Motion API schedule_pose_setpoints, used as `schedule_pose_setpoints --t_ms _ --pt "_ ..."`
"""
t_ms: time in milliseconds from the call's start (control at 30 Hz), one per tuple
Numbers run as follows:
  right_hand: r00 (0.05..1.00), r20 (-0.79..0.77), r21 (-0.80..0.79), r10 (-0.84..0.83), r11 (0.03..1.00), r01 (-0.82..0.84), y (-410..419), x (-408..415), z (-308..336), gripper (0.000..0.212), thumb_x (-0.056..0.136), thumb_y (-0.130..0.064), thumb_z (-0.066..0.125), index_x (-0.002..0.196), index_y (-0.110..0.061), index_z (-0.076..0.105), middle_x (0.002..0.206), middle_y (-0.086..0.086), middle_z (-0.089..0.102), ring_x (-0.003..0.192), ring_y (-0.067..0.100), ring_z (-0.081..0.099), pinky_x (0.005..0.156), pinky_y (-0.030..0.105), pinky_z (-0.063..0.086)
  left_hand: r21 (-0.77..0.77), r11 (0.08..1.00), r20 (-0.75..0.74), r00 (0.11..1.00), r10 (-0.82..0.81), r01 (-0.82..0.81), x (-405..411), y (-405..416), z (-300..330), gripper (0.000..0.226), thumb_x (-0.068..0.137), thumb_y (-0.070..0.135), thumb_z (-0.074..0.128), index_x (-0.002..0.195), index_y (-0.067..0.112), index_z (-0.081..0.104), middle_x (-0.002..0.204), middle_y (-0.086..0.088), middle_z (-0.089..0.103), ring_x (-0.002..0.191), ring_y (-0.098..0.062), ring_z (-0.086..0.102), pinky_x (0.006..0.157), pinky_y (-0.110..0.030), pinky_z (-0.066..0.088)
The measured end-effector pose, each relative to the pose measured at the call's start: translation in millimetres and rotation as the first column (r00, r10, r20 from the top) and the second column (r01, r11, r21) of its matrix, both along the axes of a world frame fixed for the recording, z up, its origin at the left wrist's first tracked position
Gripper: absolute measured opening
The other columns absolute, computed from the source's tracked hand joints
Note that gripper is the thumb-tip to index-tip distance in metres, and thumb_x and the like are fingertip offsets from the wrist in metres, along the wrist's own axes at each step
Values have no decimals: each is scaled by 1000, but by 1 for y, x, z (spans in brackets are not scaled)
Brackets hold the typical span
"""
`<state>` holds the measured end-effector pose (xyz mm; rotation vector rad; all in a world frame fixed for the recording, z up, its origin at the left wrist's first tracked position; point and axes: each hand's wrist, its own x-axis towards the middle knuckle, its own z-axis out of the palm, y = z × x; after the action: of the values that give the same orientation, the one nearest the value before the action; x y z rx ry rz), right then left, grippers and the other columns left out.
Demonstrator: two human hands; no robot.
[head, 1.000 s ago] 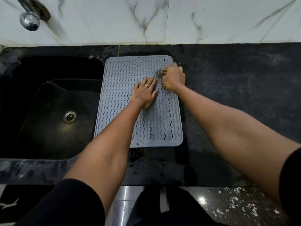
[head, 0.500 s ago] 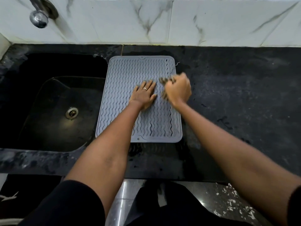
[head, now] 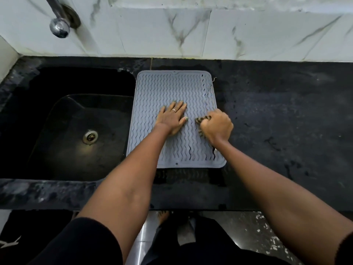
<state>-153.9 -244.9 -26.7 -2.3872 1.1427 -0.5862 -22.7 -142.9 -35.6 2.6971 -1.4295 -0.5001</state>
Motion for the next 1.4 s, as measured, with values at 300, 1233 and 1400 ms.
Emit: schedule_pose_setpoints --t_ms 300,1233,1400 --pt "986 -160 -60 43 997 -53 -24 68 17 32 85 -17 50 114 -13 63 121 11 56 107 31 48 92 42 39 13 1000 -42 999 -15 15 15 15 8 63 101 48 21 154 21 1 163 0 -1 150 -22 -1 122 -44 4" --pt "977 -203 -96 63 992 -84 4 12 -2 35 78 -5 53 107 -13 70 113 8 65 104 33 49 86 43 39 26 996 -54 995 84 -82 -5 16 -1 63 101 47 16 154 20 -7 162 -1 -11 149 -23 -12 121 -43 -7" --pt "973 -210 -152 91 981 -124 48 -43 6 22 74 -7 56 87 -8 74 89 10 69 84 34 57 67 35 41 -5 997 -60 995 82 -82 -6 19 -1 64 101 46 20 154 19 -4 162 -3 -10 149 -24 -12 121 -44 -7"
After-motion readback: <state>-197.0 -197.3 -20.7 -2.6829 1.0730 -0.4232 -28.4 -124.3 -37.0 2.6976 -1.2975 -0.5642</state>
